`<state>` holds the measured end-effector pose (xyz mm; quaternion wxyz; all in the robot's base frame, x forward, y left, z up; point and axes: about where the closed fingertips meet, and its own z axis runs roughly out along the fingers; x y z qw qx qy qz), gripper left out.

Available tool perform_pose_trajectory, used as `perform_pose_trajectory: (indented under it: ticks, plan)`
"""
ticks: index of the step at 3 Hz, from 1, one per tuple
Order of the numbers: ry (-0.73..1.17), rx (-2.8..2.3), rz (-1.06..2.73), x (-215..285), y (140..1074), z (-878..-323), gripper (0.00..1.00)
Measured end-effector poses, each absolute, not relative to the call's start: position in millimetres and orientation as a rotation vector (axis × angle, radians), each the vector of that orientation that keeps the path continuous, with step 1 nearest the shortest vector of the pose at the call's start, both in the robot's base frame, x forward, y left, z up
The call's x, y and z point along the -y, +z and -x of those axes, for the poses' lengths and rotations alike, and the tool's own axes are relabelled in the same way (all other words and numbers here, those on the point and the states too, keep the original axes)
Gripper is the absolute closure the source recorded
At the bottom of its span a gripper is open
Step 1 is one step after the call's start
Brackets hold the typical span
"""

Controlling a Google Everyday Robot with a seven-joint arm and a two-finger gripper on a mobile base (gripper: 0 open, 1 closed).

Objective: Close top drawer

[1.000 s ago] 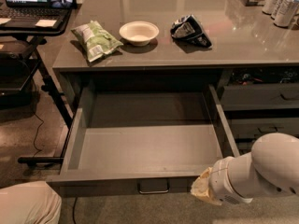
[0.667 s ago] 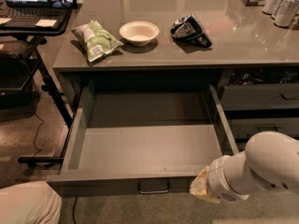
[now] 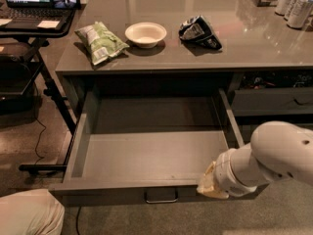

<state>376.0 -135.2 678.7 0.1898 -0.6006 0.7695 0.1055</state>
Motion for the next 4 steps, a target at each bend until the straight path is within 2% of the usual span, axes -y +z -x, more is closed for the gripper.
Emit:
perform_pose_trajectory:
  ticks: [1,2,4]
  plan:
    - [0.256,-2.105,1.730,131,695,-396,0.11]
    - [0.240,-2.056,1.764,125,705,-413,0.00]
    - [0.257,-2.014,1.765,122,719,-417,0.00]
